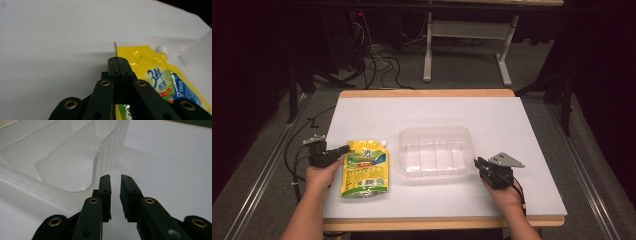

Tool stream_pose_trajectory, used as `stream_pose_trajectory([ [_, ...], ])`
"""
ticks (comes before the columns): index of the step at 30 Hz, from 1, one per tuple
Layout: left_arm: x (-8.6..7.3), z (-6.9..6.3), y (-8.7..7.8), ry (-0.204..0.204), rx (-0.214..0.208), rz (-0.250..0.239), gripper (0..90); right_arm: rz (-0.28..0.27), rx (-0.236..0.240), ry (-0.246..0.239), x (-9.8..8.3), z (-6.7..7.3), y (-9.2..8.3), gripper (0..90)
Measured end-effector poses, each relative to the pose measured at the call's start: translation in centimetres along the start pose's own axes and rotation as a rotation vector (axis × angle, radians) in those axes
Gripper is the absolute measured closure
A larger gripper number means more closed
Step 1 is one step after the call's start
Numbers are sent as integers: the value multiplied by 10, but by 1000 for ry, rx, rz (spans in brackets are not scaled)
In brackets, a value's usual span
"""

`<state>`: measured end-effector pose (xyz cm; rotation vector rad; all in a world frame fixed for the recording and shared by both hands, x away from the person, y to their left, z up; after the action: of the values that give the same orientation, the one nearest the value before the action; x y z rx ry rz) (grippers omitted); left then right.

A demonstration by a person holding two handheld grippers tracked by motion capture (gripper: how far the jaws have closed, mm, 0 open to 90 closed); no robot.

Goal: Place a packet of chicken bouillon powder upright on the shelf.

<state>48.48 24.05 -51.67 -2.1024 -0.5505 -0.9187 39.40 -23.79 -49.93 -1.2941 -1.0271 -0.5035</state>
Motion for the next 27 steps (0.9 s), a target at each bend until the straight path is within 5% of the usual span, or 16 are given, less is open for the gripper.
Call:
stream_pose_trajectory([
  [7,13,-33,-36,70,2,-124,900,-18,-4,-1,3,-4,-3,802],
  [11,21,-67,-64,151,11,-234,900,-21,-3,7,3,-5,-4,802],
  [17,12,-105,-96,210,46,-358,900,-31,-2,3,5,-7,-7,802],
  [21,11,-126,-106,286,61,-405,900,-36,-2,9,6,-8,-7,803],
  [27,17,-147,-108,335,42,-457,900,-42,-2,10,6,-10,-8,803],
])
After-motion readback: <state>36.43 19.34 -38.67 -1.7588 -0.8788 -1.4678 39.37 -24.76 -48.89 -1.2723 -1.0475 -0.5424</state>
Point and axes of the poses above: each handheld gripper's, and its own axes: y roughly forward along the jaws, x roughly out of its top, z roughly to its left, the point moved 8 cm from there along y, roughly forward along the jaws, and after that the axes turned 4 degrees about -x, right-handed, at the moved point
